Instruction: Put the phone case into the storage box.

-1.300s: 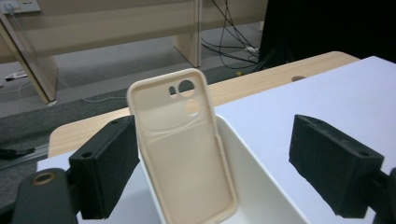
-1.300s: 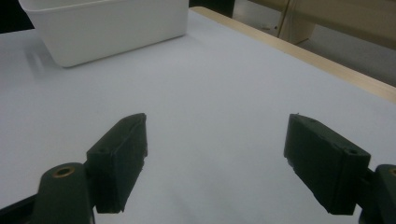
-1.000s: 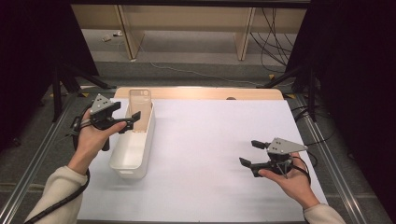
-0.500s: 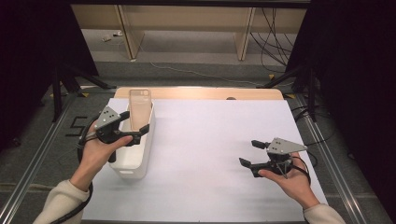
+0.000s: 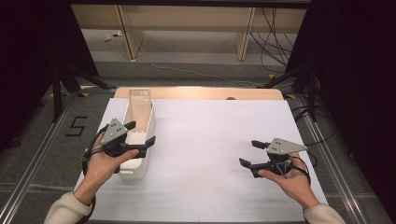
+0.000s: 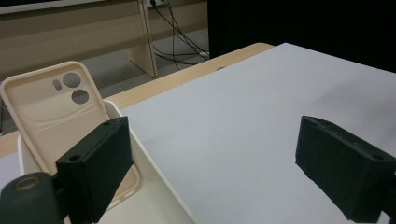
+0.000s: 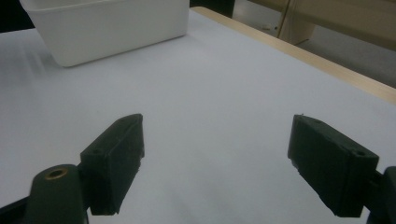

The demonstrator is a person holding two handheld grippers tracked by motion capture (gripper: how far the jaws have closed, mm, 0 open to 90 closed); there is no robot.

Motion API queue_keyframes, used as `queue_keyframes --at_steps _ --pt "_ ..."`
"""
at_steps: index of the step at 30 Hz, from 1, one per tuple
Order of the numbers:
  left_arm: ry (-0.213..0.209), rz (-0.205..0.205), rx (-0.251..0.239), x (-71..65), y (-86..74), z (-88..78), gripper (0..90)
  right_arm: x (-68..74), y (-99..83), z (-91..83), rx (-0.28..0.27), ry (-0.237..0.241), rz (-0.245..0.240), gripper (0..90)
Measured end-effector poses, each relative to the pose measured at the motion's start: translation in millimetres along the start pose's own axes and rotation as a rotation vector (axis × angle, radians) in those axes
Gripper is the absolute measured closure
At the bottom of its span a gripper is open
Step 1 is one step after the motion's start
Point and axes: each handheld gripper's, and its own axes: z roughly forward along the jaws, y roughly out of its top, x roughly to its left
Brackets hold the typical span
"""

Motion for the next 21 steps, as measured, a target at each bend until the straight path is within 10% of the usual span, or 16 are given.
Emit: queue_keyframes --at_steps 21 --pt "-0.032 -0.004 -0.006 -16.8 -13.4 -8.8 11.6 0.7 0.5 -0.8 -0.004 0.0 0.0 19.8"
